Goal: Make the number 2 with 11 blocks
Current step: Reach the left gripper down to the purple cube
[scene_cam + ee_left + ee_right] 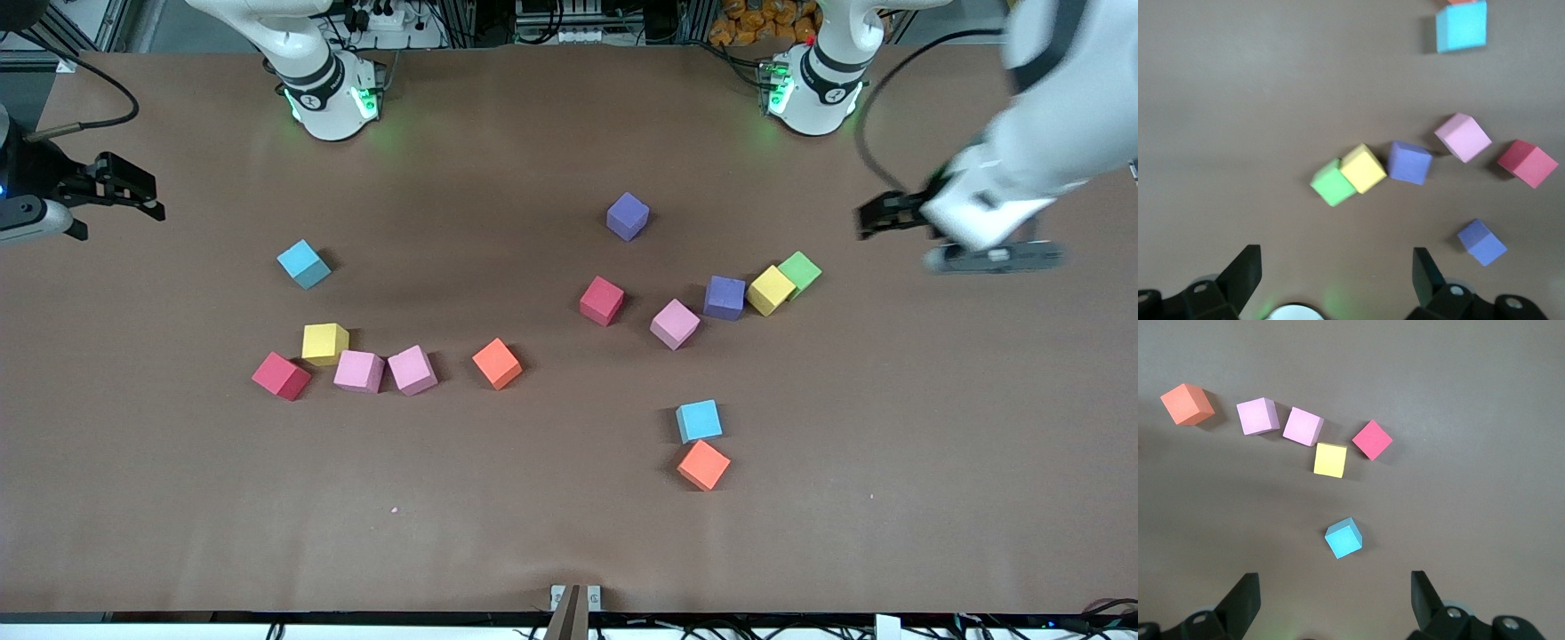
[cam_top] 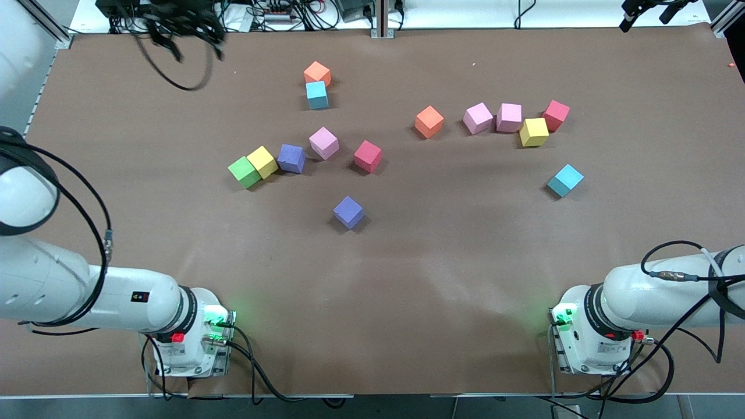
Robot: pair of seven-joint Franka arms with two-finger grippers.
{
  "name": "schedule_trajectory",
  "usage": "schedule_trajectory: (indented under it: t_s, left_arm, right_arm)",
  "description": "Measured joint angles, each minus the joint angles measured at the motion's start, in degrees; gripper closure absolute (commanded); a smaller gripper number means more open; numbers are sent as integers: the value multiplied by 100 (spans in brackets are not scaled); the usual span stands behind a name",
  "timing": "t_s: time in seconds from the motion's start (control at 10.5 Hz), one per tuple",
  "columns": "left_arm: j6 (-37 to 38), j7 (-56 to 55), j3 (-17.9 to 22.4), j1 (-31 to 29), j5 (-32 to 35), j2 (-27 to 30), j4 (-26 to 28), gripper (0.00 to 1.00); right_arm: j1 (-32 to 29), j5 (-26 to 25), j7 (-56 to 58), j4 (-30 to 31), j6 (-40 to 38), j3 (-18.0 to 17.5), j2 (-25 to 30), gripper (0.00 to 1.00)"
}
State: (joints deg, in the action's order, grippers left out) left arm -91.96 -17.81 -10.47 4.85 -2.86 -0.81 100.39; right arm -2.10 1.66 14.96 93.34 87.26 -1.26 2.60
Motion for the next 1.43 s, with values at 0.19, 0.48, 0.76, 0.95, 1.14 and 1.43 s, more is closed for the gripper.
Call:
schedule_trajectory:
  t_s: [0.19, 0.48, 0.76, 0.95, 1.14, 1.43]
  left_arm:
    - [-440, -1317, -593, 60, -3, -10, 596, 0]
    - [-1122, -2894, -1443, 72, -6, -13, 1471, 0]
    - [-2004, -4236, -2131, 82, -6, -14, 2256, 0]
    - [-2292, -4496, -2235, 92, -365, -13, 2531, 0]
    - [-2968, -5034, -2399, 99, -750, -28, 2857, 0]
    - [-3745, -5891, -2755, 277, -772, -366, 3122, 0]
  right_arm:
    - [1, 1, 1, 0, -1, -6, -2, 0]
    - [2, 3, 2, 1, -4, -13, -3, 0]
    - [3, 3, 5, 2, -14, -17, -4, 0]
    - [4, 6, 6, 4, -42, -19, -11, 0]
    - [45, 21, 13, 33, -41, -41, -142, 0]
    - [174, 50, 13, 174, 509, -61, -643, 0]
